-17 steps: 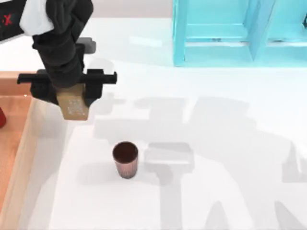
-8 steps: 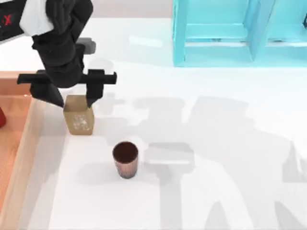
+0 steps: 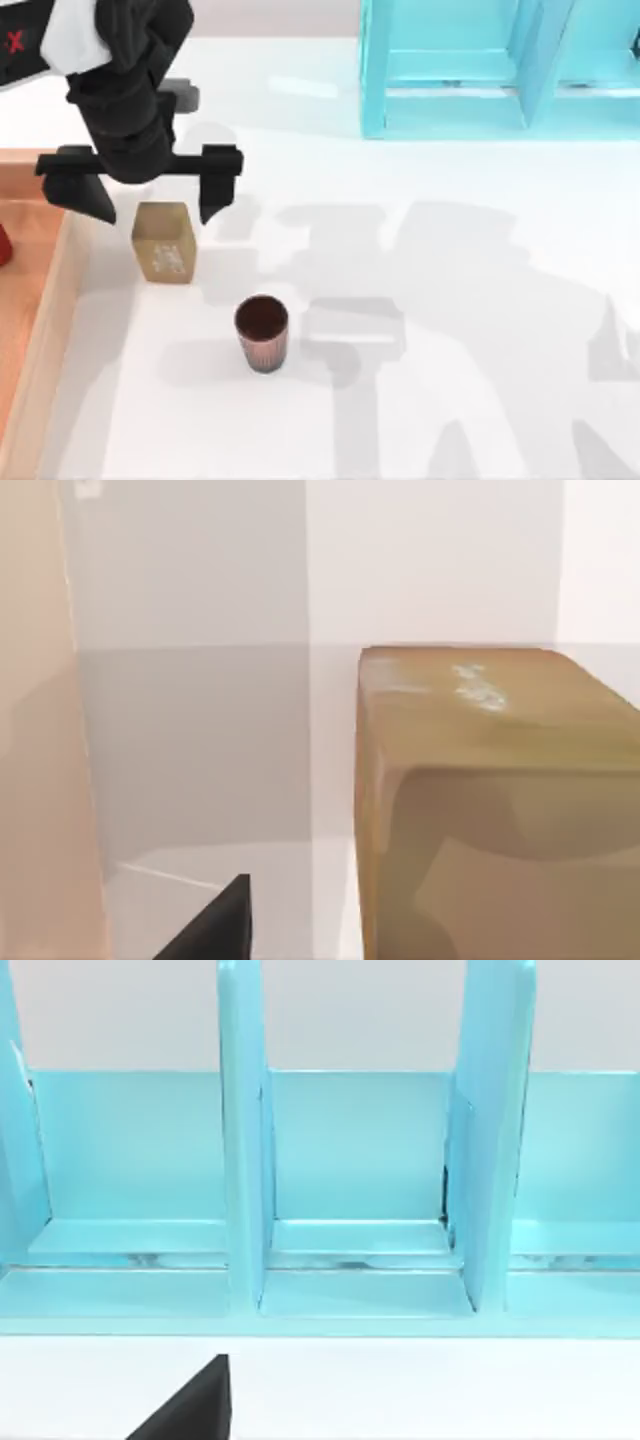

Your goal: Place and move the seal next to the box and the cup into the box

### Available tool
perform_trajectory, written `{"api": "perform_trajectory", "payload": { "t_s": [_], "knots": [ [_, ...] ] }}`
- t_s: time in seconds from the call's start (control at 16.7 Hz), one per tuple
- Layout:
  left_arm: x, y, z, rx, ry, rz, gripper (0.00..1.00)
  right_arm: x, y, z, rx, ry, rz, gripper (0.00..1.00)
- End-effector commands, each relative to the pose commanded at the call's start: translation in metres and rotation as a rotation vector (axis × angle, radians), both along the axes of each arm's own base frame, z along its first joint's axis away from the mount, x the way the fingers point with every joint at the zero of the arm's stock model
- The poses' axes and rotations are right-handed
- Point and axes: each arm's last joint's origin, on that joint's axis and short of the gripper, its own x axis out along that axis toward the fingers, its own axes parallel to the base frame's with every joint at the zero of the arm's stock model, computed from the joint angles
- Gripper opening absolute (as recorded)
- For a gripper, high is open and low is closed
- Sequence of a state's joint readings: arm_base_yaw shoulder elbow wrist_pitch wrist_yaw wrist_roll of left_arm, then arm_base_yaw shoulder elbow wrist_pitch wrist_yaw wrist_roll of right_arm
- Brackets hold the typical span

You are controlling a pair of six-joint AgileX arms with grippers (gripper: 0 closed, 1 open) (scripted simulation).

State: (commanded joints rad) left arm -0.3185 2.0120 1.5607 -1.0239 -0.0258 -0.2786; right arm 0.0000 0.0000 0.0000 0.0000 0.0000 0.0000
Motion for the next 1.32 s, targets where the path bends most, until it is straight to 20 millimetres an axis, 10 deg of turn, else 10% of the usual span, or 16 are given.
{"api": "perform_trajectory", "payload": {
  "t_s": [0.42,0.96,1.32],
  "knots": [
    [0.002,-0.002,0.009,0.000,0.002,-0.001,1.00,0.000,0.000,0.000,0.000,0.000,0.000,1.00],
    [0.000,-0.001,0.097,0.000,0.001,-0.002,1.00,0.000,0.000,0.000,0.000,0.000,0.000,1.00],
    [0.000,-0.001,0.099,-0.002,-0.001,0.000,1.00,0.000,0.000,0.000,0.000,0.000,0.000,1.00]
  ]
}}
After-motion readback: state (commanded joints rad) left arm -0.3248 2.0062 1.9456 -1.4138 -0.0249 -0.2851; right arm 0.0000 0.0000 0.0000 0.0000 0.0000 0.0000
